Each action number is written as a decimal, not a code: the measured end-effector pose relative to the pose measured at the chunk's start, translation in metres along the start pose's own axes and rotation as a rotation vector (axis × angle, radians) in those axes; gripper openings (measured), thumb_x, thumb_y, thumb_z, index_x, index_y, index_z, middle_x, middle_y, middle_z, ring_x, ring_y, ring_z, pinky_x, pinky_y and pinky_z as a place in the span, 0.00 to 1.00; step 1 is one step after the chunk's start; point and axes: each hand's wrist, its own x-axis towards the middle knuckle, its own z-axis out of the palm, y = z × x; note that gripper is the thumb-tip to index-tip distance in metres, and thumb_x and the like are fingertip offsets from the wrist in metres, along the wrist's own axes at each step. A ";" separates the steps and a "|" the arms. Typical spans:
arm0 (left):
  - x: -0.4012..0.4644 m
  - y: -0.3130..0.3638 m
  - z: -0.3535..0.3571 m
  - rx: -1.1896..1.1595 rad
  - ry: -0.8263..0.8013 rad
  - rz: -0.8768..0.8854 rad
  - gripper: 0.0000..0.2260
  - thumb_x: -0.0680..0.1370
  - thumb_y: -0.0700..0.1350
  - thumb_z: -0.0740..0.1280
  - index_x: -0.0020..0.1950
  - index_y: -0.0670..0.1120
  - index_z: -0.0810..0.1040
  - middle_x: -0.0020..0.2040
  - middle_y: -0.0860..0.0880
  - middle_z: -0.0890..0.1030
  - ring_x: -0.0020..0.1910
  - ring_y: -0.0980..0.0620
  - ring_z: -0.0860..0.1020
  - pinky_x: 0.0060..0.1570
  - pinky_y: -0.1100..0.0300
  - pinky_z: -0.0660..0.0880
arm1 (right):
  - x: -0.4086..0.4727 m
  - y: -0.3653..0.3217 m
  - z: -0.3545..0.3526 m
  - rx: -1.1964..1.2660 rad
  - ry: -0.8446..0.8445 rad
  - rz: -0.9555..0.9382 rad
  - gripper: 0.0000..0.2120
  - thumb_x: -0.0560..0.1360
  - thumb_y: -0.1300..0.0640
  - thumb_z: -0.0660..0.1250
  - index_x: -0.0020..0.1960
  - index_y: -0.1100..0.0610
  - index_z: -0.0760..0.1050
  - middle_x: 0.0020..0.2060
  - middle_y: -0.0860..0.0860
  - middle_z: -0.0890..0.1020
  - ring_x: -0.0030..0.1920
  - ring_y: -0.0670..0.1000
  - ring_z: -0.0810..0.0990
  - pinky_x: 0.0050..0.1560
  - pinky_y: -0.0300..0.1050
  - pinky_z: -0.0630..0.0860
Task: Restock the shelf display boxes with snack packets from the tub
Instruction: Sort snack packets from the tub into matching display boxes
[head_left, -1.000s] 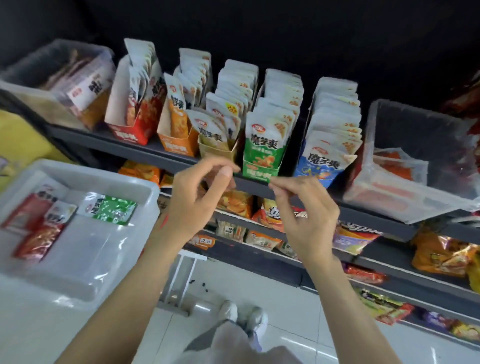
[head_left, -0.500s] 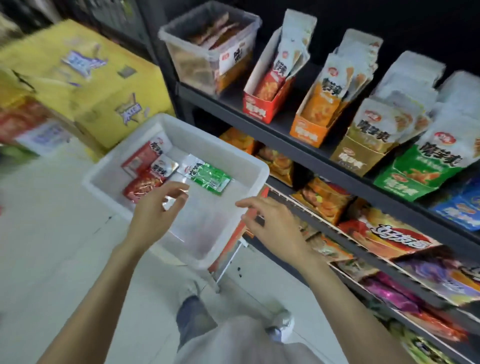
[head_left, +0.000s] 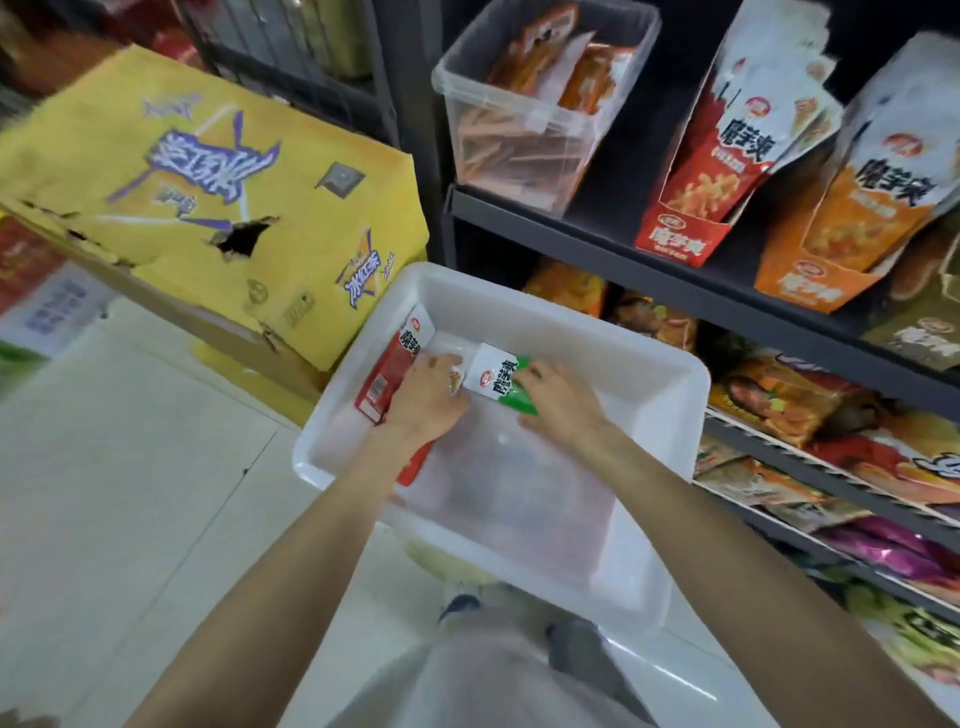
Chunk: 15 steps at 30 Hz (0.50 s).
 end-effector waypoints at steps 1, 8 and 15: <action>0.002 -0.002 0.002 0.003 -0.013 0.009 0.22 0.76 0.43 0.66 0.69 0.42 0.69 0.65 0.37 0.71 0.66 0.40 0.69 0.64 0.56 0.63 | 0.004 0.000 0.001 -0.035 -0.006 0.006 0.30 0.72 0.49 0.70 0.71 0.53 0.65 0.66 0.54 0.69 0.66 0.57 0.68 0.64 0.49 0.69; 0.008 -0.006 -0.007 -0.132 -0.012 -0.019 0.20 0.77 0.48 0.65 0.68 0.44 0.70 0.65 0.44 0.73 0.63 0.46 0.72 0.61 0.56 0.68 | 0.001 -0.012 -0.015 -0.177 0.087 0.016 0.22 0.77 0.63 0.56 0.71 0.55 0.61 0.54 0.57 0.80 0.50 0.60 0.80 0.42 0.49 0.73; -0.019 0.047 -0.022 -0.910 -0.193 -0.095 0.16 0.75 0.41 0.69 0.62 0.45 0.72 0.54 0.46 0.78 0.51 0.51 0.79 0.46 0.64 0.79 | -0.040 -0.014 -0.057 1.479 0.304 0.264 0.22 0.74 0.73 0.62 0.61 0.53 0.66 0.56 0.59 0.79 0.46 0.50 0.81 0.41 0.38 0.78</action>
